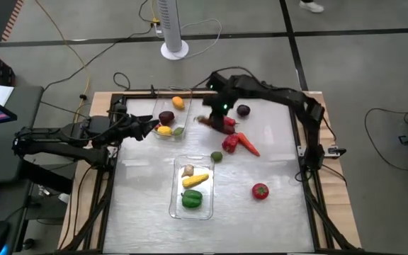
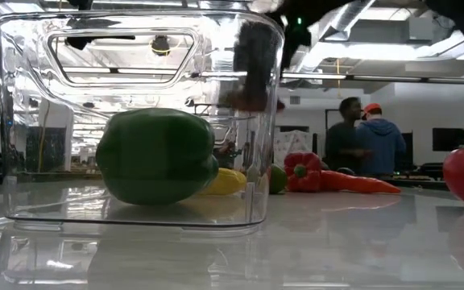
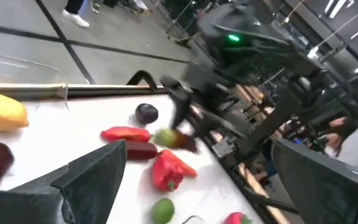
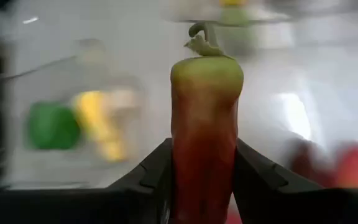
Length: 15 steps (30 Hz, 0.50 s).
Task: Sort produce into baskets
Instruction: Put the top dark red chilli pepper into the bottom transparent bin
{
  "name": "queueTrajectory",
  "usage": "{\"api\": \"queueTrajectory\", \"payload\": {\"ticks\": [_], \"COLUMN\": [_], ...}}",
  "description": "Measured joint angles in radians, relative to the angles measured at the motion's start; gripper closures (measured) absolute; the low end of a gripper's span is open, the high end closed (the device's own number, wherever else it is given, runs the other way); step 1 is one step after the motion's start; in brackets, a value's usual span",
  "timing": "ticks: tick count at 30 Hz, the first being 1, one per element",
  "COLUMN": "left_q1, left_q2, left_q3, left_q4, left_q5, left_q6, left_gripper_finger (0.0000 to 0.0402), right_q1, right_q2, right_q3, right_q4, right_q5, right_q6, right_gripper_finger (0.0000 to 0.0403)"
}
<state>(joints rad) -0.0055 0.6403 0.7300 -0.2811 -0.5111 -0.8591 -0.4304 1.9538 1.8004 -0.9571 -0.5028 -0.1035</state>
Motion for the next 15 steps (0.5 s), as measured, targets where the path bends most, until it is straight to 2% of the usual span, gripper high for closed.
{"api": "queueTrajectory", "payload": {"ticks": [5,10,11,15], "left_q1": [0.000,0.001,0.001,0.001], "left_q2": [0.000,0.000,0.000,0.000], "left_q3": [0.000,0.000,0.000,0.000], "left_q4": [-0.001,-0.001,-0.001,0.000], "left_q5": [-0.019,0.035,0.055,0.122], "left_q6": [0.052,0.073,0.079,0.098], "left_gripper_finger": [0.0015,0.0015,0.0015,0.0015], "right_q1": [0.158,0.324,0.353,0.441], "right_q2": [-0.019,-0.020,-0.020,-0.019], "right_q3": [0.000,-0.001,-0.001,-0.001], "right_q4": [0.002,0.020,0.041,0.102], "right_q5": [-0.077,-0.055,-0.015,0.257], "right_q6": [0.045,0.105,0.127,0.231], "right_gripper_finger": [0.0239,0.0237,0.0236,0.0219]}}
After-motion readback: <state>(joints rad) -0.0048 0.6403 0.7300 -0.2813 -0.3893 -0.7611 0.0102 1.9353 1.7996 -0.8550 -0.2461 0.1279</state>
